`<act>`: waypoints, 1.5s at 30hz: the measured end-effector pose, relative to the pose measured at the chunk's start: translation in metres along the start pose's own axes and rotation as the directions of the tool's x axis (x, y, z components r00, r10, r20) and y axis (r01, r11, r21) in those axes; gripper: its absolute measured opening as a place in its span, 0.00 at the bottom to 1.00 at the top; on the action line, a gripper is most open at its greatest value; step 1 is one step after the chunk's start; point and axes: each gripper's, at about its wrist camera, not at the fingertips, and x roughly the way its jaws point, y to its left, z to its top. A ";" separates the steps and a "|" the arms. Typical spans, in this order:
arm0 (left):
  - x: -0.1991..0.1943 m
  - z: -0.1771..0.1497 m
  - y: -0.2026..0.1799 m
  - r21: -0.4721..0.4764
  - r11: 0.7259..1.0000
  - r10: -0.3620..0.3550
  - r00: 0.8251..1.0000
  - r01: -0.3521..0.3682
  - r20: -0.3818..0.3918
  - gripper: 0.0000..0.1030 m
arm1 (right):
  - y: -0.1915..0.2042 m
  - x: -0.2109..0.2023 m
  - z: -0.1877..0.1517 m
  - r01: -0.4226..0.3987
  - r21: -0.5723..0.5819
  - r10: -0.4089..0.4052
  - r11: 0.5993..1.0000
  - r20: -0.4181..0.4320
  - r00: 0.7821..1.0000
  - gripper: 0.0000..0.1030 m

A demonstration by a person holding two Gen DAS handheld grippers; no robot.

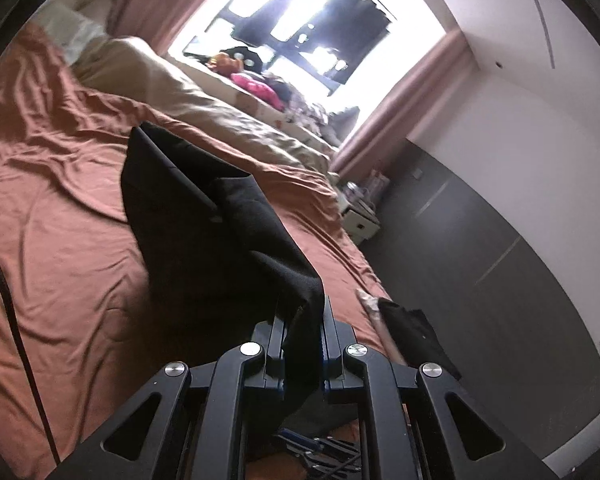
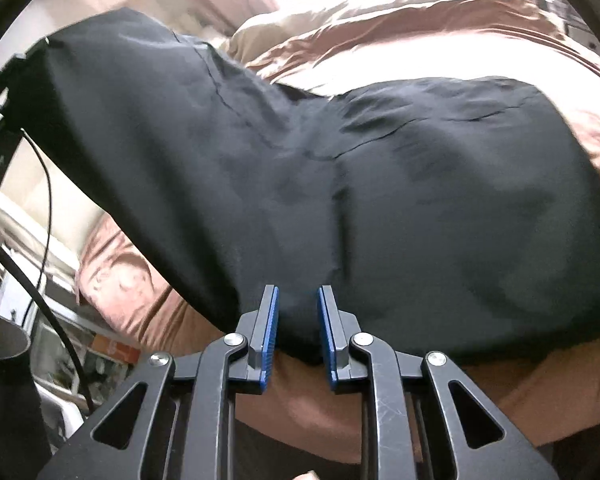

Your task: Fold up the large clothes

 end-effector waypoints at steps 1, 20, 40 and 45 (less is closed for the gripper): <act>0.008 0.001 -0.008 0.012 1.000 -0.007 1.000 0.007 -0.010 0.11 | -0.008 -0.010 -0.002 0.000 0.015 -0.001 1.000 0.019 1.000 0.28; 0.183 -0.047 -0.078 0.121 0.992 0.003 0.948 0.037 -0.319 0.11 | -0.136 -0.149 -0.047 0.049 0.290 -0.120 0.956 0.232 0.965 0.79; 0.175 -0.075 -0.051 0.119 0.993 0.064 0.916 -0.018 -0.397 0.47 | -0.134 -0.136 -0.040 -0.069 0.283 0.002 0.957 0.230 0.973 0.79; 0.144 -0.079 0.005 0.084 0.984 0.176 0.912 -0.156 -0.371 0.47 | -0.128 -0.112 -0.023 -0.097 0.274 0.034 0.957 0.226 0.974 0.79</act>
